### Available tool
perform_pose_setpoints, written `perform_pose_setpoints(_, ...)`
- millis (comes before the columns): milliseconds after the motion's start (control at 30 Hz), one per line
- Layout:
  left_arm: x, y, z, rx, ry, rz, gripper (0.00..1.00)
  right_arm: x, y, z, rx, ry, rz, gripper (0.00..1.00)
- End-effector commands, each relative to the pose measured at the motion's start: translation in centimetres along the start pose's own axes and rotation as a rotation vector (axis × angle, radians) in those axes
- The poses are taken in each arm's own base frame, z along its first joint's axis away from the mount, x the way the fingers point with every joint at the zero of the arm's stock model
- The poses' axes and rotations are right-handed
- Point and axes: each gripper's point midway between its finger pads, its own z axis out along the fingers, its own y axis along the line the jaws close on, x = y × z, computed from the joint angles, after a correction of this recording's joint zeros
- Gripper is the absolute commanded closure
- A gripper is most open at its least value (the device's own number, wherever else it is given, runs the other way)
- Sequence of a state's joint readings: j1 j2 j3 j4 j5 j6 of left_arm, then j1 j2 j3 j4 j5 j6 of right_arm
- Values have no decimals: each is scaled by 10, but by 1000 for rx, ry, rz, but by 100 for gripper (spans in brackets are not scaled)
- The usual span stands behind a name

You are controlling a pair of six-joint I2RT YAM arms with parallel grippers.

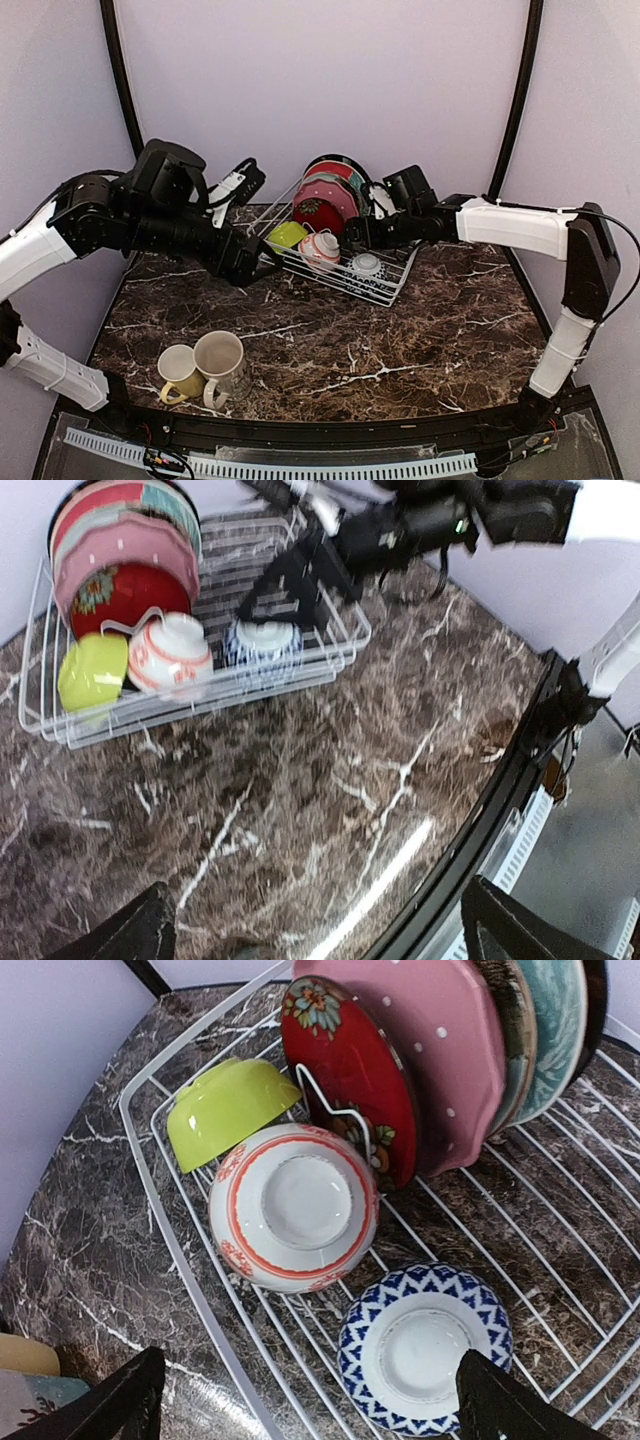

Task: Unload the mixed dishes from the dish rack
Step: Grab the bowl from the dish rack.

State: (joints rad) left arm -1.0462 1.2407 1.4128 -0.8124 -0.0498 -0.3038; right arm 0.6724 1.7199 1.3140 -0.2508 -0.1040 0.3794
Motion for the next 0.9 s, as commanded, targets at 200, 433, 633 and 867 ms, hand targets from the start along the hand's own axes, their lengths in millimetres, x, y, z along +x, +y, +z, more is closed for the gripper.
perform_pose_setpoints(200, -123, 55, -26, -77, -350, -1, 1, -11, 38, 47, 114, 103, -59, 4)
perform_pose_setpoints(433, -126, 116, -20, -168, -410, -83, 1, -18, 52, 73, 131, 113, -94, 14)
perform_pose_setpoints(633, -104, 147, -9, -200, -372, -129, 1, -17, 45, 95, 176, 118, -97, 14)
perform_pose_setpoints(867, -89, 162, 0, -205, -362, -157, 1, -18, 40, 119, 210, 112, -129, 14)
